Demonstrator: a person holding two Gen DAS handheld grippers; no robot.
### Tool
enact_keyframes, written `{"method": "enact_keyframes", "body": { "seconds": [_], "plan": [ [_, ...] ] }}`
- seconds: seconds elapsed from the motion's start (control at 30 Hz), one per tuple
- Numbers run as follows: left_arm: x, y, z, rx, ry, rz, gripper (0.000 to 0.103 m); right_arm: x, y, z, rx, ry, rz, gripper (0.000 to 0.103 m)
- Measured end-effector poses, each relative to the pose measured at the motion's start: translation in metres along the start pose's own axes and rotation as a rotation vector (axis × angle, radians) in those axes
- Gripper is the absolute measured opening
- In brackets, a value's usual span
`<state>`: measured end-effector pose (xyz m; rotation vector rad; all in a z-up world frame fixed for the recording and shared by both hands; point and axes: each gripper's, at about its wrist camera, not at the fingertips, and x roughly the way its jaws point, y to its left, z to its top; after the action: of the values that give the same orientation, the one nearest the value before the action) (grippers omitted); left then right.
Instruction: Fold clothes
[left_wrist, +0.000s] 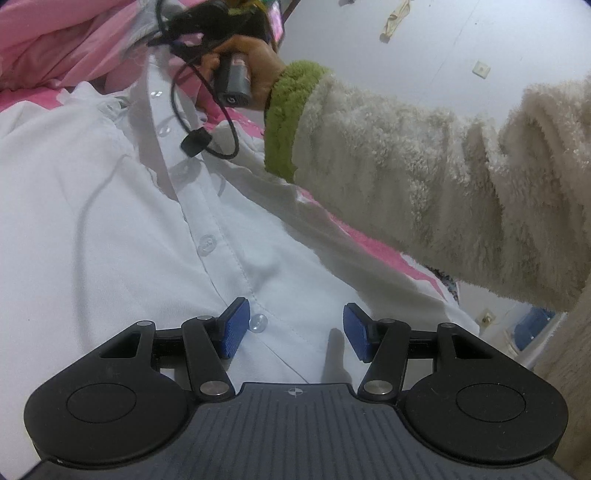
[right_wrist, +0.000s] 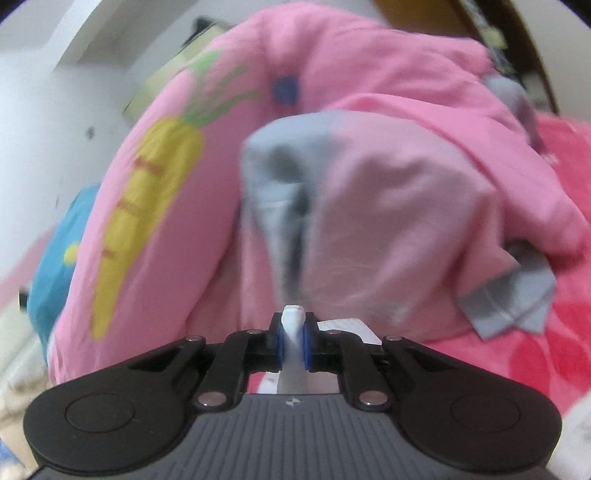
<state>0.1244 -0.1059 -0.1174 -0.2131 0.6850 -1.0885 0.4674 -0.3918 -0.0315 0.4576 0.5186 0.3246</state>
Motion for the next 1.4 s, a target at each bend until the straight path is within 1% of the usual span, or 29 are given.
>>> {"method": "enact_keyframes", "body": {
  "seconds": [0.03, 0.1, 0.17, 0.23, 0.33, 0.4, 0.43, 0.47, 0.5, 0.6, 0.73, 0.83, 0.9, 1.0, 1.03, 1.07, 1.1, 1.13, 1.2, 1.3, 1.4],
  "plan": [
    [-0.001, 0.000, 0.000, -0.001, -0.001, -0.001, 0.056, 0.004, 0.008, -0.001, -0.029, 0.021, 0.002, 0.011],
    [-0.001, 0.000, -0.001, -0.002, -0.002, -0.003, 0.056, 0.025, 0.023, -0.008, -0.087, 0.082, -0.018, 0.011],
    [-0.001, -0.001, 0.001, -0.003, -0.003, -0.004, 0.056, 0.051, 0.035, -0.017, -0.147, 0.146, -0.056, 0.011],
    [-0.001, -0.001, 0.000, -0.003, -0.004, -0.005, 0.056, 0.079, 0.039, -0.028, -0.189, 0.209, -0.093, 0.011],
    [-0.001, 0.000, 0.000, -0.005, -0.005, -0.008, 0.056, 0.113, 0.036, -0.042, -0.224, 0.275, -0.155, 0.012],
    [-0.002, 0.000, 0.000, -0.008, -0.008, -0.012, 0.056, 0.122, 0.033, -0.043, -0.215, 0.281, -0.188, 0.015],
    [-0.002, 0.000, 0.000, -0.009, -0.008, -0.013, 0.056, 0.124, 0.032, -0.042, -0.207, 0.280, -0.200, 0.026],
    [-0.002, 0.000, 0.000, -0.008, -0.009, -0.013, 0.056, 0.121, 0.033, -0.034, -0.185, 0.261, -0.195, 0.047],
    [-0.002, 0.000, 0.000, -0.008, -0.010, -0.013, 0.056, 0.109, 0.035, -0.031, -0.165, 0.229, -0.188, 0.052],
    [-0.002, 0.000, 0.000, -0.005, -0.010, -0.011, 0.056, 0.083, 0.044, -0.013, -0.131, 0.165, -0.157, 0.054],
    [-0.002, -0.002, 0.002, -0.003, -0.010, -0.009, 0.056, 0.090, 0.064, 0.000, -0.158, 0.303, -0.234, 0.064],
    [-0.002, -0.003, 0.002, -0.001, -0.010, -0.008, 0.056, 0.115, 0.074, -0.007, -0.182, 0.409, -0.324, 0.064],
    [-0.001, -0.002, 0.003, -0.001, -0.011, -0.008, 0.056, 0.132, 0.080, -0.017, -0.192, 0.461, -0.352, 0.063],
    [-0.003, -0.002, 0.003, -0.001, -0.011, -0.008, 0.056, 0.150, 0.083, -0.036, -0.241, 0.505, -0.428, 0.056],
    [-0.003, -0.002, 0.003, -0.001, -0.011, -0.008, 0.056, 0.153, 0.082, -0.042, -0.249, 0.514, -0.451, 0.051],
    [-0.003, -0.003, 0.004, -0.001, -0.011, -0.008, 0.056, 0.155, 0.080, -0.044, -0.240, 0.509, -0.464, 0.043],
    [-0.003, -0.003, 0.004, -0.001, -0.011, -0.008, 0.056, 0.154, 0.081, -0.043, -0.230, 0.494, -0.465, 0.031],
    [-0.003, -0.002, 0.004, -0.001, -0.011, -0.008, 0.056, 0.152, 0.081, -0.041, -0.217, 0.479, -0.463, 0.004],
    [-0.002, -0.002, 0.005, -0.001, -0.011, -0.007, 0.056, 0.143, 0.084, -0.038, -0.200, 0.429, -0.446, 0.004],
    [-0.001, -0.003, 0.005, 0.000, -0.012, -0.004, 0.056, 0.131, 0.094, -0.037, -0.258, 0.344, -0.420, 0.004],
    [-0.001, -0.005, 0.004, 0.000, -0.015, 0.001, 0.056, 0.131, 0.098, -0.041, -0.301, 0.291, -0.402, 0.004]
  ]
}}
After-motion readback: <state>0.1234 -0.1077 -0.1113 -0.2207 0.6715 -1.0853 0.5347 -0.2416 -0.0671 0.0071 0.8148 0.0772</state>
